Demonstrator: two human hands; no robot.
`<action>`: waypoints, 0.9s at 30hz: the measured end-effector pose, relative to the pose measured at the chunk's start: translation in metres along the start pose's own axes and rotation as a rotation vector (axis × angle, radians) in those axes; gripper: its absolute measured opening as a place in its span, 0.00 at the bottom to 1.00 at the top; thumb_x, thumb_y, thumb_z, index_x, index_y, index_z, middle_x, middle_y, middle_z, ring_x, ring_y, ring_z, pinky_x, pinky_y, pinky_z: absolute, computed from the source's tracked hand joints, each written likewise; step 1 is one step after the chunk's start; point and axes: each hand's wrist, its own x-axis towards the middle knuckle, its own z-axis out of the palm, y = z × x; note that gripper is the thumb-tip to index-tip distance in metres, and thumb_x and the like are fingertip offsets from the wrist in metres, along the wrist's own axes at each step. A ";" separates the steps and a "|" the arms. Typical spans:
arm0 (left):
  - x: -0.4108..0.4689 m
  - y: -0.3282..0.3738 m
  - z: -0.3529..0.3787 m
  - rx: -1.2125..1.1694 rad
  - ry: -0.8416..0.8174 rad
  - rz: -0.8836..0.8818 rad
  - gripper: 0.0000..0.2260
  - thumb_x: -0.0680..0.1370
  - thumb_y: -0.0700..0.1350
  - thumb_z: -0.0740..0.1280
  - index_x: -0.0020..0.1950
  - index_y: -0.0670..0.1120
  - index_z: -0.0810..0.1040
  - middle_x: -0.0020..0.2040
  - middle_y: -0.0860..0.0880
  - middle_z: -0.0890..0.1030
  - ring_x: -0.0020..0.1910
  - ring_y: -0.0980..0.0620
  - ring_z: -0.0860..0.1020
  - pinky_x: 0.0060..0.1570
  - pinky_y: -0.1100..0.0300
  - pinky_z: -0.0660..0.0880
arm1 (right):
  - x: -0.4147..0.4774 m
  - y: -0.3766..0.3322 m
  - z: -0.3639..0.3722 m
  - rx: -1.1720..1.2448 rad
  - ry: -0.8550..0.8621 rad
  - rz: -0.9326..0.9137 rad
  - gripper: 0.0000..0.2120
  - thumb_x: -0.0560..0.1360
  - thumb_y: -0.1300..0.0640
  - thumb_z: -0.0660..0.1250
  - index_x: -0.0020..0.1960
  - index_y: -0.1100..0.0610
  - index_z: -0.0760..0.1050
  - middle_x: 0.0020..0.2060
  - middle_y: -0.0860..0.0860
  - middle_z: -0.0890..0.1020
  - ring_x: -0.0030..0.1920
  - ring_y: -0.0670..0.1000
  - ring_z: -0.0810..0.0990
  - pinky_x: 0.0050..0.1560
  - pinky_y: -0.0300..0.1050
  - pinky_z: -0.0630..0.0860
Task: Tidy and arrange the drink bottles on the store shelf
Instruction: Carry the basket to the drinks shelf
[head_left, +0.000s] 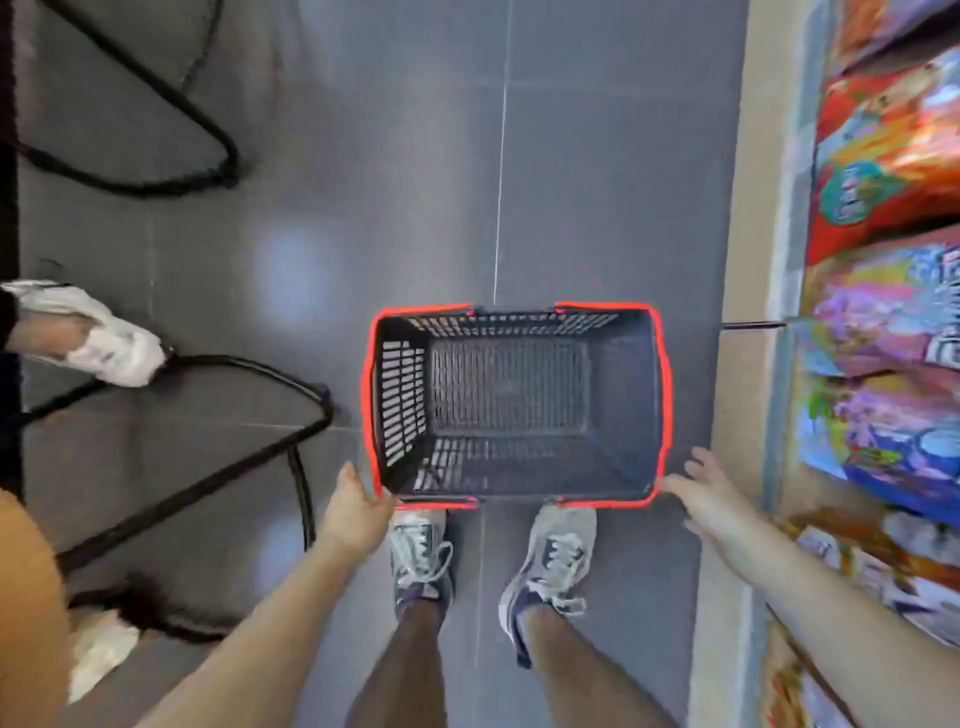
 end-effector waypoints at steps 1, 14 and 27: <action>0.015 -0.002 0.011 -0.057 -0.005 0.019 0.24 0.77 0.35 0.65 0.72 0.36 0.64 0.65 0.35 0.76 0.65 0.36 0.74 0.64 0.48 0.71 | 0.011 0.005 0.008 0.025 -0.019 0.019 0.35 0.77 0.63 0.68 0.78 0.54 0.54 0.76 0.54 0.63 0.73 0.56 0.65 0.68 0.56 0.65; -0.094 0.064 -0.071 -0.117 0.177 0.063 0.12 0.73 0.33 0.61 0.52 0.46 0.73 0.43 0.47 0.81 0.43 0.41 0.82 0.48 0.44 0.80 | -0.093 -0.041 -0.055 0.308 -0.016 -0.060 0.14 0.80 0.70 0.60 0.63 0.60 0.69 0.56 0.56 0.79 0.53 0.57 0.80 0.45 0.52 0.79; -0.282 0.230 -0.294 -0.489 0.284 0.330 0.06 0.80 0.40 0.63 0.47 0.52 0.73 0.49 0.42 0.81 0.49 0.39 0.81 0.53 0.37 0.78 | -0.303 -0.281 -0.166 0.127 0.213 -0.552 0.06 0.80 0.61 0.63 0.45 0.60 0.73 0.35 0.48 0.80 0.37 0.51 0.78 0.28 0.34 0.71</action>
